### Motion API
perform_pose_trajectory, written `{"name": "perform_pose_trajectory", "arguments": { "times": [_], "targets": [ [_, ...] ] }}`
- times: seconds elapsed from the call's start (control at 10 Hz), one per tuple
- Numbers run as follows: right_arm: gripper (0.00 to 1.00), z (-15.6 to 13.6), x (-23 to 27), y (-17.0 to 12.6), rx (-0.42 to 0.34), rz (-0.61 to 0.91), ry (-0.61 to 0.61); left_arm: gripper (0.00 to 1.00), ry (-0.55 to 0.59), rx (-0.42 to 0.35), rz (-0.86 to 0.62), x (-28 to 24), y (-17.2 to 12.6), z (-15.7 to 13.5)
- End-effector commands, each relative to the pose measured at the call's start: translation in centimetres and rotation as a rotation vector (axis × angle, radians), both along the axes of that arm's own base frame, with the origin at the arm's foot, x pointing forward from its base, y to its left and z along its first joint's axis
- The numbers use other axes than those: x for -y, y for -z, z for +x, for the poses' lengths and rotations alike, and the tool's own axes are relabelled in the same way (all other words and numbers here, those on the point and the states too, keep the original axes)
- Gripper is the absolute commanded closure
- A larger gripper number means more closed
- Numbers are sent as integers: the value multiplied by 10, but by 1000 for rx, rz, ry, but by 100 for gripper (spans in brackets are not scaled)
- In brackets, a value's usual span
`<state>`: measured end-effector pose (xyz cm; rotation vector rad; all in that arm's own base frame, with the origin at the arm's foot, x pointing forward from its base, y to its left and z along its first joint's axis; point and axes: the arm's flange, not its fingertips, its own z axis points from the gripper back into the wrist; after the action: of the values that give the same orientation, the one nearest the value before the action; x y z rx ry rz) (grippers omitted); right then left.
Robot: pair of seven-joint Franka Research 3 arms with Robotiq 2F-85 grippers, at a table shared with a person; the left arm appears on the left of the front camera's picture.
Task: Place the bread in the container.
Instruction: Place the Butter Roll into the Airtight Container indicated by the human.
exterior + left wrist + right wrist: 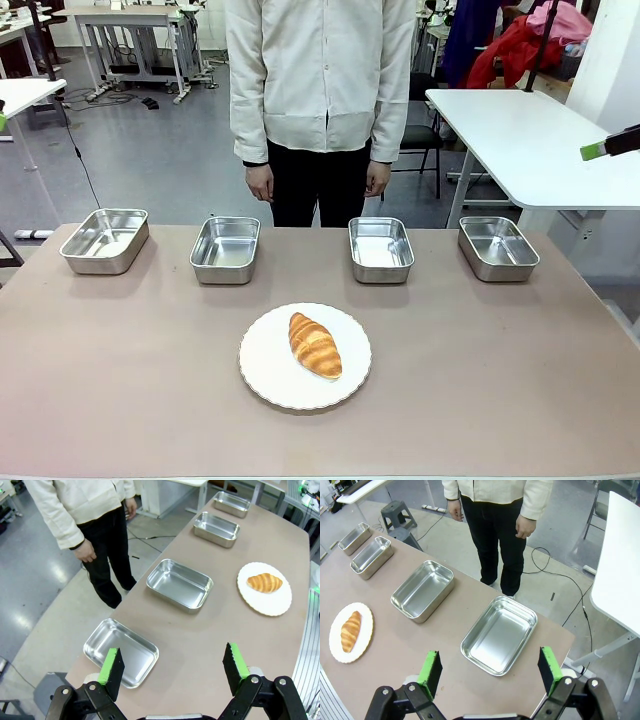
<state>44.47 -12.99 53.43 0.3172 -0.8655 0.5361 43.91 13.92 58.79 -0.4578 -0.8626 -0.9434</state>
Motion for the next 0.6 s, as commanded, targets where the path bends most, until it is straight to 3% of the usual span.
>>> {"name": "perform_pose_trajectory", "arguments": {
  "times": [0.0, 0.5],
  "targets": [
    [0, 1, 0, 0, 11, 15, -3, 0, 3, 5, -2, 1, -2, 0],
    [0, 1, 0, 0, 11, 15, -3, 0, 3, 5, -2, 1, -2, 0]
  ]
}}
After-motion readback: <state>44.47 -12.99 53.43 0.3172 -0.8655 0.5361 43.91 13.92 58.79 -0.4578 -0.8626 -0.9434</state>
